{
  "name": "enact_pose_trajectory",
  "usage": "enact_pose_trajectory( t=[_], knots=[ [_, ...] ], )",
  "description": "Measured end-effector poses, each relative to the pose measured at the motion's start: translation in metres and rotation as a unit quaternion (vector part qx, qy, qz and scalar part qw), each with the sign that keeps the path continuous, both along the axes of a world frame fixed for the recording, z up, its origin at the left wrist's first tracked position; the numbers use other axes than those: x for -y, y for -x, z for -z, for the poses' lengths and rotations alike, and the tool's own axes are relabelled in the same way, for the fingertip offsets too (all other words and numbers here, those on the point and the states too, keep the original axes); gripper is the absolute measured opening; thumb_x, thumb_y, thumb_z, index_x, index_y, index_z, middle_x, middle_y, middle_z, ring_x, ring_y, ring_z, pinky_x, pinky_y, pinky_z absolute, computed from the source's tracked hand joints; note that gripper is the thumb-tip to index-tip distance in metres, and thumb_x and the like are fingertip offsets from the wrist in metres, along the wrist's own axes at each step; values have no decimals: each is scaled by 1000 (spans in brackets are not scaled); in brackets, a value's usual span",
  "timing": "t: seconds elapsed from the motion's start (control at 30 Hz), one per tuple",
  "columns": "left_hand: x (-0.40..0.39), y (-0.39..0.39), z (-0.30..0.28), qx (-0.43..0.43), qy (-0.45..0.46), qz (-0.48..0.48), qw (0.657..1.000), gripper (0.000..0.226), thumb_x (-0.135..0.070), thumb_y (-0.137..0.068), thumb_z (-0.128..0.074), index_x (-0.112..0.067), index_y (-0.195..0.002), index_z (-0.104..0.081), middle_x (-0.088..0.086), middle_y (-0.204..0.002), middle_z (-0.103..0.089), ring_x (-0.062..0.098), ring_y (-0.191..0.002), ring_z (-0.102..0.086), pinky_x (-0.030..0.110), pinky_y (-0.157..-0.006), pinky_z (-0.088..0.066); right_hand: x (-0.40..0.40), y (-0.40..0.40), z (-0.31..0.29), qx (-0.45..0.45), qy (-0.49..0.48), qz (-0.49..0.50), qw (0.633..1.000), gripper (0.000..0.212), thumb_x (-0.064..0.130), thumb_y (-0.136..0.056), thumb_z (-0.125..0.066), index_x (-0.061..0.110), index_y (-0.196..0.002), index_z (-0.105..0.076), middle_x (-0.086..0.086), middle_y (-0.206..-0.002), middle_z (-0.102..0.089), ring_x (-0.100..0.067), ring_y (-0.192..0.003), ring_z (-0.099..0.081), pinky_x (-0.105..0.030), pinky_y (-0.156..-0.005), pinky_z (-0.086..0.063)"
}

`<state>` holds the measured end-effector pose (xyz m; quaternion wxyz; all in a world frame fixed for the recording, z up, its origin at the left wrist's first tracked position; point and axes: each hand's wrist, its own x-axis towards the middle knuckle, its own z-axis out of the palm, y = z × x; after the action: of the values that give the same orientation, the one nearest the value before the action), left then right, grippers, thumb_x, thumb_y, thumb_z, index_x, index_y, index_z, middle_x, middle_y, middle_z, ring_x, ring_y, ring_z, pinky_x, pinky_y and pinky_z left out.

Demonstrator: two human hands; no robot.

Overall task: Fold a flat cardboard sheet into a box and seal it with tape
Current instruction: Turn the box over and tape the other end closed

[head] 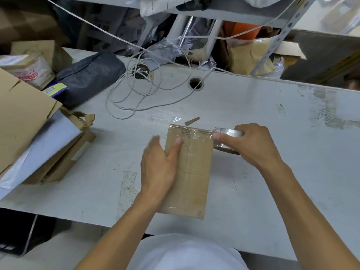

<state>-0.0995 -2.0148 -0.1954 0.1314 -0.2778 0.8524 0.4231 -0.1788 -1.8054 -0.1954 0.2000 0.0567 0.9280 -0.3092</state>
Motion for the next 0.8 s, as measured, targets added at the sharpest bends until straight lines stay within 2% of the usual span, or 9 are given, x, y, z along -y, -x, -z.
enact_pose_trajectory(
  t=[0.03,0.1,0.27,0.37,0.43,0.53,0.67,0.73,0.8],
  knots=[
    [-2,-1,-3,-30,15,5,999,66,-51,-99,-47,-17,-154,-31,-1,-159,-35,17,-147,-29,19,-115,-22,-1,0,2,0,1,0,1000,73,79,-61,-70,12,-55,-40,-2,-52,-37,-18,-50,-36,-33,-52,-27],
    [-5,-1,-4,-85,42,56,994,68,-37,-102,-47,-17,-159,-15,-1,-164,-23,13,-149,-23,9,-109,-10,-1,1,4,0,0,2,1000,75,79,-61,-70,10,-56,-42,-2,-53,-38,-18,-49,-37,-33,-52,-28],
    [-6,5,1,-60,52,35,996,41,-34,-103,-46,-21,-142,-47,-3,-117,-66,23,-113,-59,24,-85,-39,-2,1,7,-4,11,9,1000,72,77,-61,-72,13,-55,-40,-1,-53,-38,-18,-49,-36,-33,-51,-28],
    [-5,2,3,-24,55,23,998,33,-44,-104,-39,-18,-110,-57,-12,-82,-55,26,-90,-57,30,-67,-30,-3,0,10,-8,22,12,1000,73,77,-60,-72,11,-57,-41,0,-54,-37,-17,-49,-35,-34,-51,-28],
    [-6,0,4,-28,62,24,997,38,-46,-104,-36,-14,-109,-57,-6,-86,-59,28,-93,-58,32,-68,-31,-3,0,13,-10,47,15,999,75,76,-60,-73,8,-58,-42,-1,-55,-37,-16,-50,-34,-34,-51,-27],
    [-8,-1,2,-78,68,28,994,47,-40,-105,-39,-13,-143,-43,5,-134,-59,27,-126,-52,34,-95,-41,-5,0,19,-23,87,16,996,72,72,-63,-75,8,-57,-42,-2,-56,-35,-14,-50,-31,-33,-52,-25],
    [-10,0,2,-94,79,51,991,36,-37,-106,-38,-14,-130,-52,-5,-97,-58,19,-89,-55,28,-70,-33,-6,-1,32,-27,15,-27,999,82,87,-69,-50,6,-62,-49,2,-57,-48,-17,-54,-45,-31,-51,-29],
    [-10,0,2,-94,84,49,991,38,-38,-106,-36,-14,-129,-53,-5,-95,-57,17,-86,-50,28,-72,-33,-2,-6,41,-27,-30,-87,995,88,90,-74,-26,6,-70,-53,-2,-66,-57,-23,-67,-55,-35,-56,-35],
    [-11,-1,2,-97,92,48,990,38,-38,-106,-36,-13,-127,-54,-3,-96,-57,17,-87,-50,30,-74,-34,-3,-11,48,-50,46,-81,994,83,84,-81,-26,7,-81,-56,1,-77,-58,-21,-77,-54,-37,-67,-40]
  ],
)
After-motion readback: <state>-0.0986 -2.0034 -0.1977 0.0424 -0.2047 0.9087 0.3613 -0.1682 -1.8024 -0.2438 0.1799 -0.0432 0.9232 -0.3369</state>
